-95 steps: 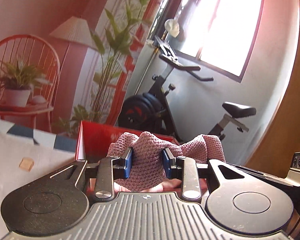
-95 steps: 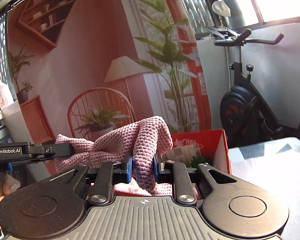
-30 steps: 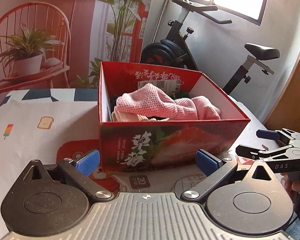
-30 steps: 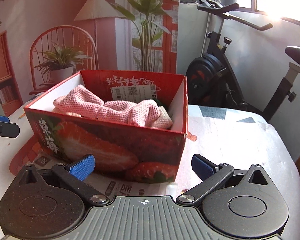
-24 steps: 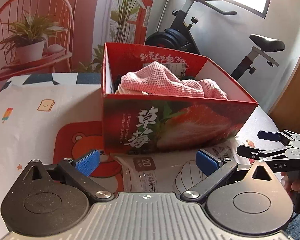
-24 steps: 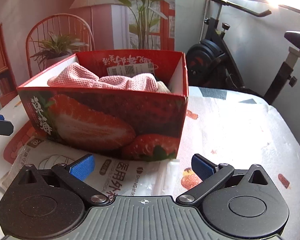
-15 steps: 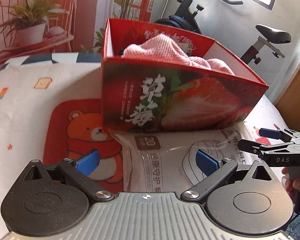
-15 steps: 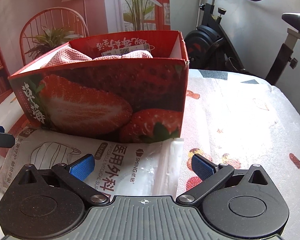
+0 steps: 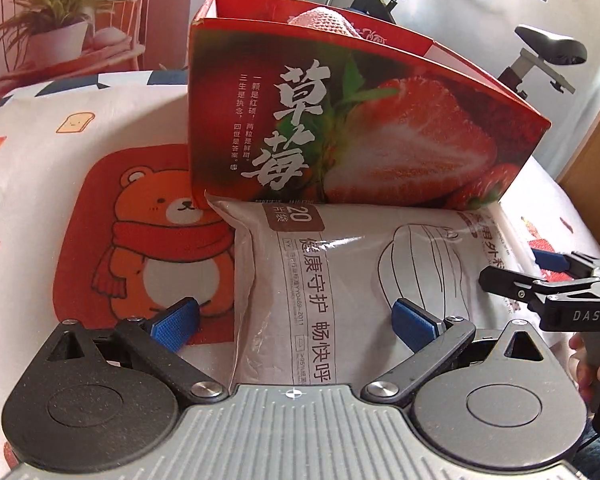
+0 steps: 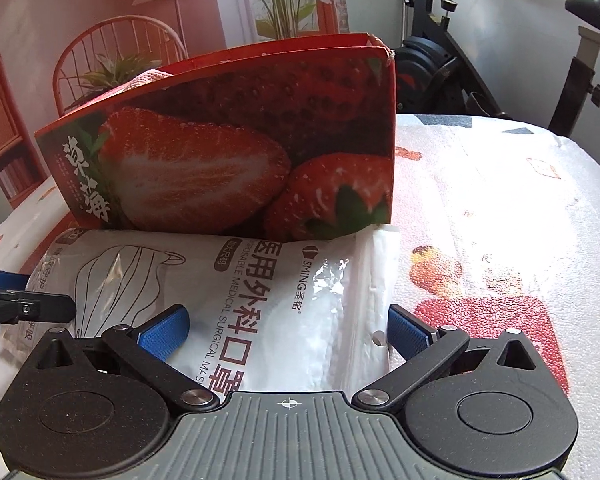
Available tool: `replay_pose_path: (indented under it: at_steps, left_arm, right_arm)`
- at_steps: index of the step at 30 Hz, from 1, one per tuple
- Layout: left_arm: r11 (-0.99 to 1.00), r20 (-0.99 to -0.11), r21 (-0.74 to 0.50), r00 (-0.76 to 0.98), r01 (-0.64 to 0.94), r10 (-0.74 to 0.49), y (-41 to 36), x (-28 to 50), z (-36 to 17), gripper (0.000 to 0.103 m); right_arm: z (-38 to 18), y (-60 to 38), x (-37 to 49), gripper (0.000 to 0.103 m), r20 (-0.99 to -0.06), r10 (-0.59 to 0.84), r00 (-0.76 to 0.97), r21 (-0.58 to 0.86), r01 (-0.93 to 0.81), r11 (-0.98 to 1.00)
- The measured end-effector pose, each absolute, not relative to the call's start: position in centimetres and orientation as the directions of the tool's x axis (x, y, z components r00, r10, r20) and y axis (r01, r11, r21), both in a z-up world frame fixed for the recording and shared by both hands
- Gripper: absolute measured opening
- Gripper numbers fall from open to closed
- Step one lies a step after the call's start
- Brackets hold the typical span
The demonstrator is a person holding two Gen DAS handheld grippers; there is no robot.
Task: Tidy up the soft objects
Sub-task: 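Move both tools back to the white surgical mask bag, then close both tools on the white surgical mask bag, then lift the mask bag with both tools and carry it over the box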
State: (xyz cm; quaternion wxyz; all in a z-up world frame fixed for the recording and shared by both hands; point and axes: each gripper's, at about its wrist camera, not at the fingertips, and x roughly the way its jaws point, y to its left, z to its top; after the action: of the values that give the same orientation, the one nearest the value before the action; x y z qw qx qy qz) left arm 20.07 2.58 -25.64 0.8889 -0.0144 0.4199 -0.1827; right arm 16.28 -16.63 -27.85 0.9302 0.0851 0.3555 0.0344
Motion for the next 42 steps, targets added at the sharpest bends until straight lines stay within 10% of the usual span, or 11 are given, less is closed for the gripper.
replay_pose_path:
  at_steps: [19,27,42]
  left_arm:
    - [0.937,-0.759,-0.197,0.560,0.287,-0.331,2.2,20.7,-25.4,0.102]
    - [0.927,-0.733,-0.257,0.571,0.272,-0.370,2.6,18.7,-25.0,0.063]
    - [0.908,-0.723,-0.303,0.551,0.290,-0.417,2.3,15.9,-24.3,0.060]
  right_arm:
    - [-27.9,-17.3,15.8,0.103,-0.642,0.161,0.750,0.196,-0.042,0.980]
    - [-27.7,-16.2,15.7,0.103,-0.658,0.203,0.725,0.183,-0.108,0.977]
    - [-26.5,-16.3,13.6,0.100,-0.661,0.304,0.686,0.334,-0.094,0.938]
